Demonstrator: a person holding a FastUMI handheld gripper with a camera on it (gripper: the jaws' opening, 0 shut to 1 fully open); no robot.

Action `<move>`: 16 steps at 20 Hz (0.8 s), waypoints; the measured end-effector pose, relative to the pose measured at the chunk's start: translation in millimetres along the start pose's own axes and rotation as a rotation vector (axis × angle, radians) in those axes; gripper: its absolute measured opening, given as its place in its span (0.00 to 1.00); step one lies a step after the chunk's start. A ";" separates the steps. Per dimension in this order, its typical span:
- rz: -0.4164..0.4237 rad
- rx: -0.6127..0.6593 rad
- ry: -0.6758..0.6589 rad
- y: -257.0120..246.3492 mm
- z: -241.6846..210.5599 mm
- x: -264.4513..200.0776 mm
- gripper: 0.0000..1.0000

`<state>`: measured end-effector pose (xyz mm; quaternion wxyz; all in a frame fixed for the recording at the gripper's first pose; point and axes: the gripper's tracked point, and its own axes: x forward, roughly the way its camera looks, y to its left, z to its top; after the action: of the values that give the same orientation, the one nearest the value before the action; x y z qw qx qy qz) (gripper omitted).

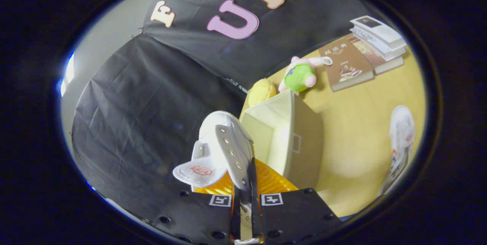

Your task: Open the storage box then place both shoes into the box .Put the left shoe in first, then the right shoe, with the right side of both shoes facing outward in a uniform manner.

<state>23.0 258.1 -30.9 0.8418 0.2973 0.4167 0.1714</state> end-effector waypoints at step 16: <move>-0.411 0.330 -0.074 -54.4 0.7 132.2 0.15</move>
<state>104.3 287.2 -144.8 0.8138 0.3457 0.4594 -0.0842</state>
